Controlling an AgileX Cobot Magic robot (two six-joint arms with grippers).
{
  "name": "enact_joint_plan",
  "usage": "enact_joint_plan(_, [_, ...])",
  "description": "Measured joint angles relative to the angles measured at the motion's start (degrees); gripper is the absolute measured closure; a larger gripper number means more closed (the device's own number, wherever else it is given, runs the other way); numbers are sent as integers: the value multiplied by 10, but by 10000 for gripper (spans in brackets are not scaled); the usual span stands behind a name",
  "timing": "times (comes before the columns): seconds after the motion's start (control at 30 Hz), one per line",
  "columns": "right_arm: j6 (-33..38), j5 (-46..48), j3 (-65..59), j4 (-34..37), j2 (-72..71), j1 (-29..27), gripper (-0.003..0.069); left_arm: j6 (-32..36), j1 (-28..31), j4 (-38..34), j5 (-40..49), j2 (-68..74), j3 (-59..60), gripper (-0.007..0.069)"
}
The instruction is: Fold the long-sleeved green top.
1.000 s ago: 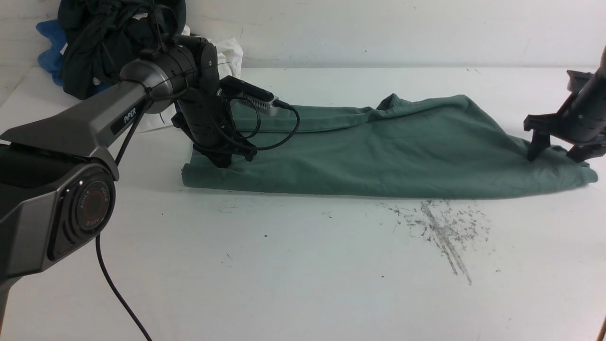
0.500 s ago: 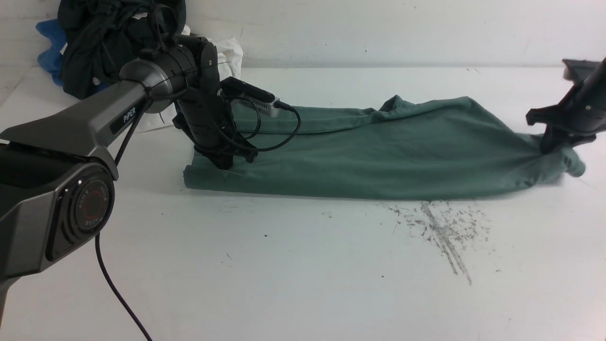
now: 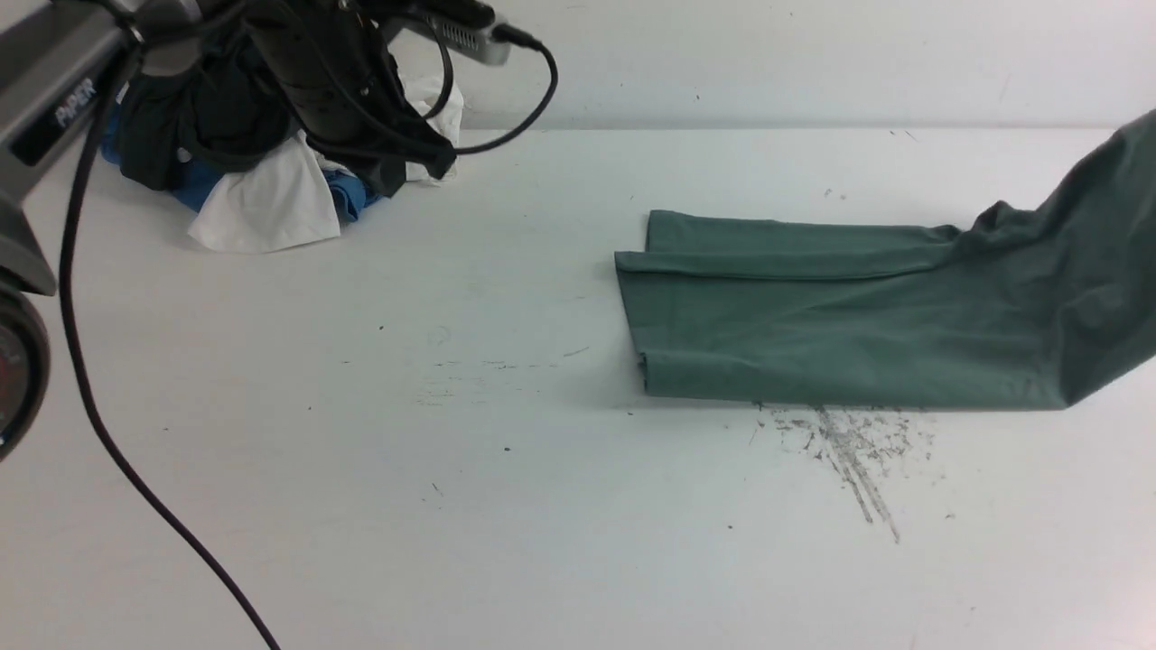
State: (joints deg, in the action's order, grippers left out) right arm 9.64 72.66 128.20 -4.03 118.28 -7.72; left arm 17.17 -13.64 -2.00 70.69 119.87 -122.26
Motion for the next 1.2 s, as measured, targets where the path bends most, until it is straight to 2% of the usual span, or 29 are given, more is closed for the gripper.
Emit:
enact_joint_plan(0.07, [7, 0, 0, 30, -2, 28, 544, 0, 0, 0, 1, -8, 0, 618])
enact_joint_plan(0.13, [20, 0, 0, 95, 3, 90, 544, 1, 0, 0, 2, -16, 0, 618])
enact_joint_plan(0.2, [22, 0, 0, 116, 9, 120, 544, 2, 0, 0, 2, -16, 0, 618])
enact_joint_plan(0.27, [24, -1, 0, 155, 33, 179, 544, 2, 0, 0, 2, -17, 0, 618])
enact_joint_plan(0.4, [23, -29, 0, 183, 81, 242, 544, 3, 0, -1, 3, -17, 0, 618])
enact_joint_plan(0.57, [14, -63, 0, 198, 143, 287, 544, 3, 0, -1, 6, -17, 0, 618])
enact_joint_plan(0.73, [12, -74, 0, 224, 175, 294, 537, 3, 0, -1, 6, -17, 0, 618])
enact_joint_plan(0.87, [13, -84, 2, 283, 185, 292, 398, 5, 0, -1, 7, -17, 0, 618])
enact_joint_plan(0.93, [23, -85, 20, 318, 185, 292, 299, 5, 0, -1, 7, -17, 0, 618])
enact_joint_plan(1.0, [38, -81, 48, 334, 185, 292, 230, 6, 0, -1, 7, -17, 0, 618])
enact_joint_plan(1.1, [60, -61, 105, 320, 179, 292, 170, 7, 0, -2, 7, -17, 0, 618])
enact_joint_plan(1.2, [68, -33, 158, 262, 168, 290, 161, 7, 0, -10, 7, -17, 0, 618])
